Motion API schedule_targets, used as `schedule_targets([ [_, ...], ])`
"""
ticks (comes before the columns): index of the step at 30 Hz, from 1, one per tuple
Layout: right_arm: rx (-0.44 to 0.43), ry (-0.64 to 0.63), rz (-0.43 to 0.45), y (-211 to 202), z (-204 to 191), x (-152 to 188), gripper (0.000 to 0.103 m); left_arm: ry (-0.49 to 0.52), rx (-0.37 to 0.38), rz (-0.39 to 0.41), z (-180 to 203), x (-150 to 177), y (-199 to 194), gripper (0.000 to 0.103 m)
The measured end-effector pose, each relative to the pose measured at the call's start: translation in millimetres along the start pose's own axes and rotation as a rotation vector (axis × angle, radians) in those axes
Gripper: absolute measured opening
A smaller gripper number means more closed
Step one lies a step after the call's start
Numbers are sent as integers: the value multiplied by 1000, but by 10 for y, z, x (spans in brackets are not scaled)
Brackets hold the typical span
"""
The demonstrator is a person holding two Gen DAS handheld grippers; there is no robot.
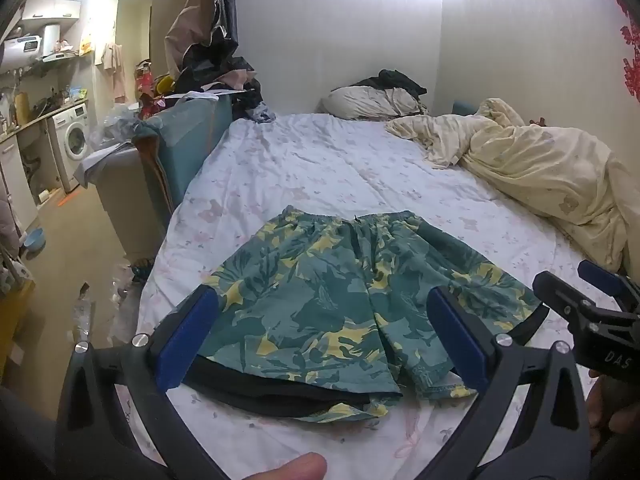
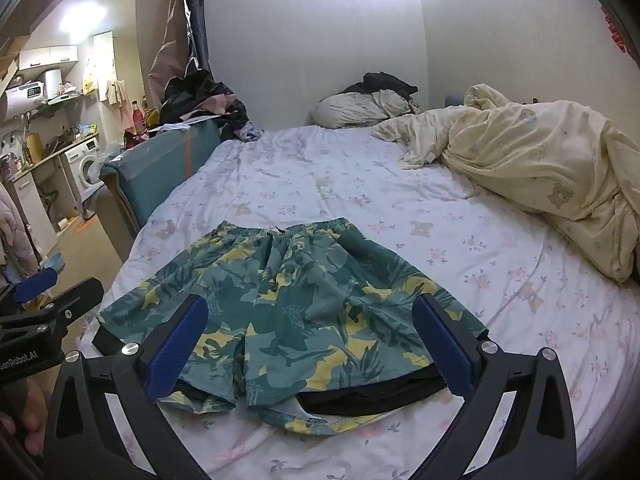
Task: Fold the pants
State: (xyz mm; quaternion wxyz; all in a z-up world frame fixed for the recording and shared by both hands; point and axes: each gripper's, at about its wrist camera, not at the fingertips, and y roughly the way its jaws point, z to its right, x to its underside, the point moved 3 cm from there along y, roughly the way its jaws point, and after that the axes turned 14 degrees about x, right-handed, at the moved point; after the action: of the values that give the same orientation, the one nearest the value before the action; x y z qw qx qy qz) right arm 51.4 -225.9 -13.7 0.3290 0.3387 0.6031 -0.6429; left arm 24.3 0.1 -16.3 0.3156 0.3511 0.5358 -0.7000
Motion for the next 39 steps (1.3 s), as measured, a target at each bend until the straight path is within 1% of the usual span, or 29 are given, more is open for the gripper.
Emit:
schedule_targets([
  [12, -1, -2, -4, 1, -7, -3, 103, -6, 13, -6, -18, 3, -5, 103],
  [15, -2, -2, -5, 5, -10, 1, 103, -10, 1, -5, -12, -28, -32, 103],
  [31, -4, -2, -11, 12, 7, -16, 103, -9, 4, -8, -10, -10, -41, 103],
  [32, -4, -2, -12, 21, -48, 39, 103, -9, 4, -8, -12, -13, -46, 103],
  [36, -3, -3, -11, 23, -45, 39, 103, -9, 3, -7, -25, -25, -69, 103],
  [39, -4, -3, -14, 22, -38, 26, 103, -7, 2, -6, -2, -4, -27, 103],
])
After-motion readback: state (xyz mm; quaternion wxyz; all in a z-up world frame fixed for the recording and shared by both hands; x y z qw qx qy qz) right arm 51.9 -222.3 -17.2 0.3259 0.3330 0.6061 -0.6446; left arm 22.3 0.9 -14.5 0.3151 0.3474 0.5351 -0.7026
